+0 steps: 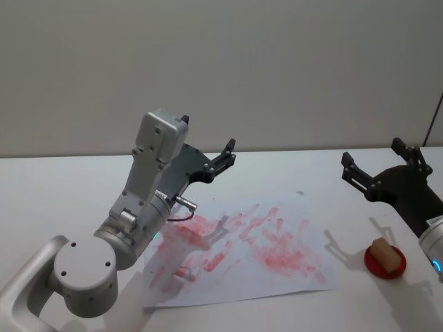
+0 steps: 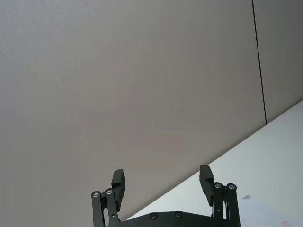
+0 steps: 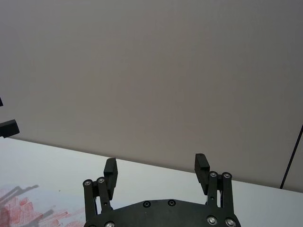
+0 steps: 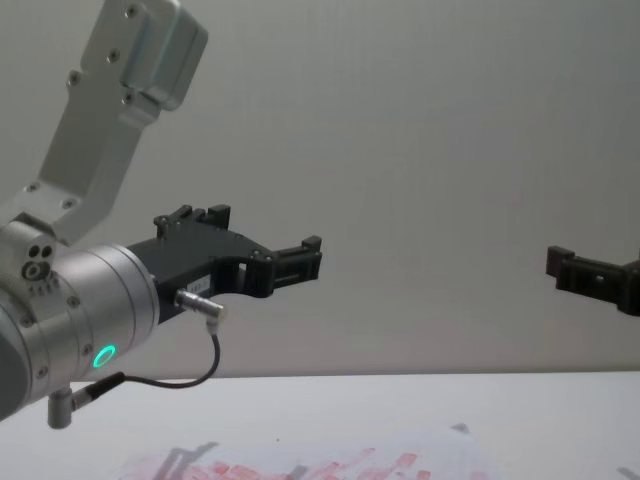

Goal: Use the one hand to pick up the stamp and affix it onto the A4 paper.

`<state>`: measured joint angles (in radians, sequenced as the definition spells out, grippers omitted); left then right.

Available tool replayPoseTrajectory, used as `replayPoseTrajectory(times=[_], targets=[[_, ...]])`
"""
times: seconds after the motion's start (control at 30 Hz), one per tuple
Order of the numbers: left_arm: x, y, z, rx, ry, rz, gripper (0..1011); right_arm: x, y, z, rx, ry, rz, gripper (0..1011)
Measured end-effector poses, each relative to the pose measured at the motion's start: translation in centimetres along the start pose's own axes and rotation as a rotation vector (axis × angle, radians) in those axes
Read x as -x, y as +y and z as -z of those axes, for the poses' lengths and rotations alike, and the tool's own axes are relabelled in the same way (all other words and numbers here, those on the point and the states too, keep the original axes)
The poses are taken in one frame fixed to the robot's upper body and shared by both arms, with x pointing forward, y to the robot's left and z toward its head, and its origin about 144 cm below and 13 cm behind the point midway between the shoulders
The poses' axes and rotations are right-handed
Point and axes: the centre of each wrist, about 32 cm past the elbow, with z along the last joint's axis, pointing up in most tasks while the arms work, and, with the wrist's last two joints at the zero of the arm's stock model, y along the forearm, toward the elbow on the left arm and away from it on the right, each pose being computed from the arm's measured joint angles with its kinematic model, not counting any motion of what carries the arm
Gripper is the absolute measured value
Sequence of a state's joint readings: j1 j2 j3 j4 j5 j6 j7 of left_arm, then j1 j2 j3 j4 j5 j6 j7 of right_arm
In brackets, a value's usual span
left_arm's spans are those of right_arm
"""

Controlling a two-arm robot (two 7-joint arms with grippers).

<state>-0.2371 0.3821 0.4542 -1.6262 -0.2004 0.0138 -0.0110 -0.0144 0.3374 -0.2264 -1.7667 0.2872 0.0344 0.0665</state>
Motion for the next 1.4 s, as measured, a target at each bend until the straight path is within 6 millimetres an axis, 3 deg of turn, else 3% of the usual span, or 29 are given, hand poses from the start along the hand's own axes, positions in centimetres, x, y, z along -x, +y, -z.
replayPoseTrajectory(times=[1.4], targets=[[0.0,0.0,0.0,0.0,0.0,0.0,1001,-0.11,-0.21,0.08,0.003,0.001,0.002,1001]])
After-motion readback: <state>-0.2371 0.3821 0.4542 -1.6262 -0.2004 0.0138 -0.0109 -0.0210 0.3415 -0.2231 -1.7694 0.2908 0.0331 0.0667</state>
